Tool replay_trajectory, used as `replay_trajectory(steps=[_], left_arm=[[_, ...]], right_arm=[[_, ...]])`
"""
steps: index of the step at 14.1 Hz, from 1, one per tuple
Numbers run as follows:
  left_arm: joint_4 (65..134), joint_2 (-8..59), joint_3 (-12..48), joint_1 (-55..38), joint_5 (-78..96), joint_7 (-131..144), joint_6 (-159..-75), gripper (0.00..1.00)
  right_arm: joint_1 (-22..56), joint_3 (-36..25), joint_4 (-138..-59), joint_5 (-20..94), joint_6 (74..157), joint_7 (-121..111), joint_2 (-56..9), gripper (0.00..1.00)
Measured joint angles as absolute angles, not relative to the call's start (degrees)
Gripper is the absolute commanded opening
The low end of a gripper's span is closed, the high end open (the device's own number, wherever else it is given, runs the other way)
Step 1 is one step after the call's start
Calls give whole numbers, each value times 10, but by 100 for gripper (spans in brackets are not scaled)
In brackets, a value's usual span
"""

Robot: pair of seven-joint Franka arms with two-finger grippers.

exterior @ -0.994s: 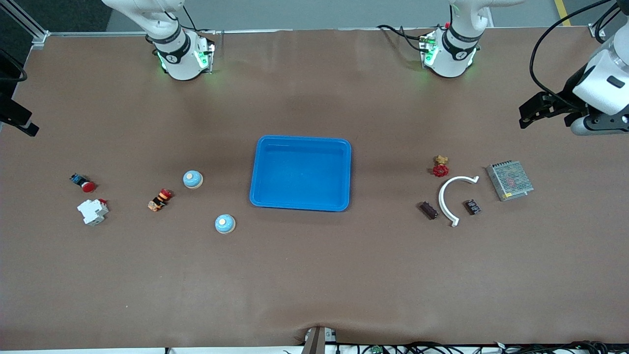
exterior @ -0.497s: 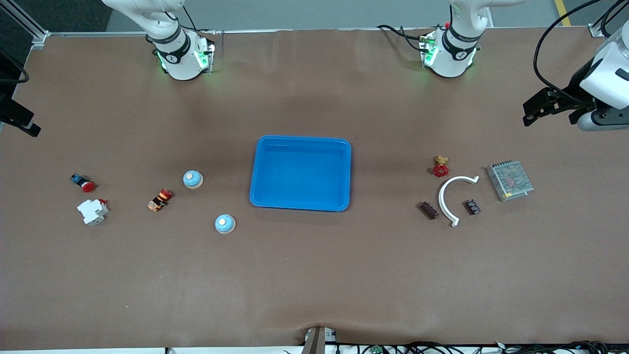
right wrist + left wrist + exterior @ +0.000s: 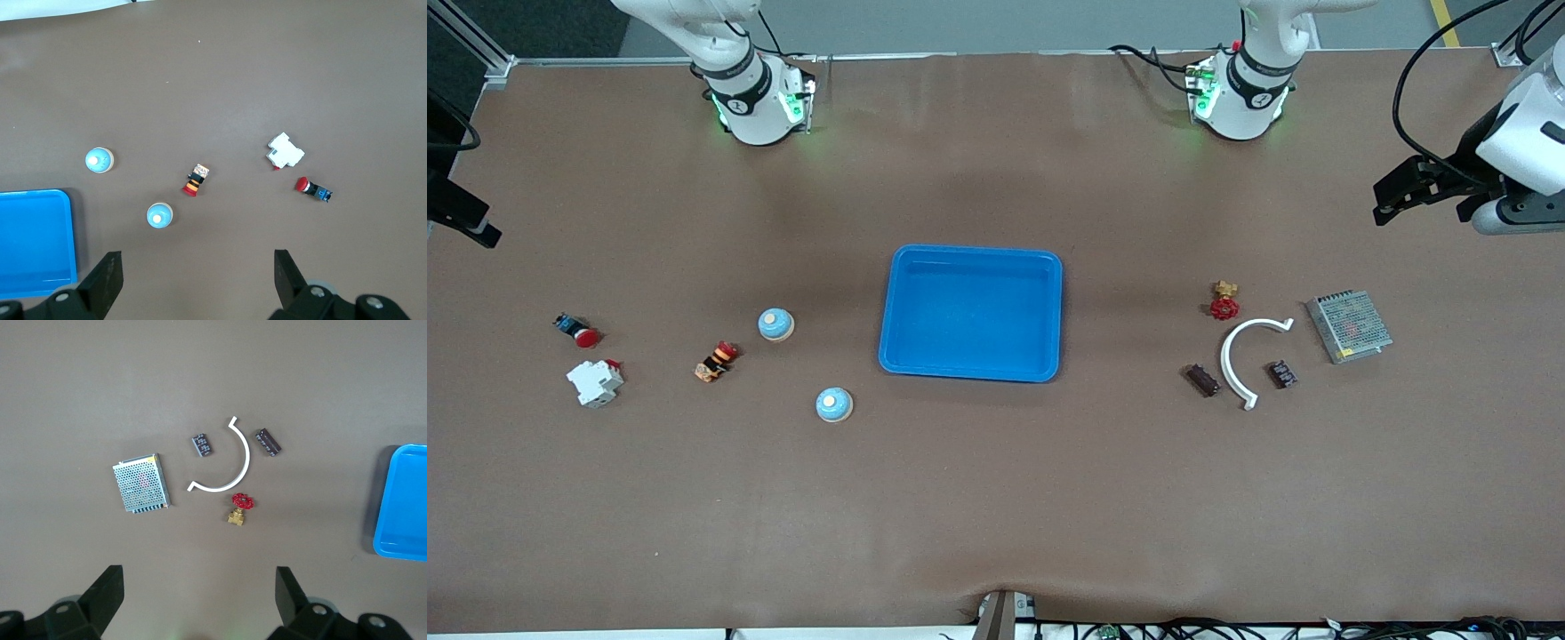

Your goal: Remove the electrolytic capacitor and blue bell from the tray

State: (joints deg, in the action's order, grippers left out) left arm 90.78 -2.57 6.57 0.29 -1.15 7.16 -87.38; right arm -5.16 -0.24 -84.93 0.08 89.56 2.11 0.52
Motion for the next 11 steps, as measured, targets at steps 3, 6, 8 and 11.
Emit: replay_trajectory(steps=[3,6,8,11], left_arm=[[908,-26,66,3,-12,72,-872,100],[908,-26,66,3,-12,72,-871,100],[908,-26,66,3,-12,72,-867,100],[906,-26,66,3,-12,72,-863,100]], right_arm=[[-51,-2,-850,1,897,21,5,100],[-51,-2,-850,1,901,21,5,100],[-51,-2,-850,1,902,21,5,100],[-51,-2,-850,1,902,21,5,100]])
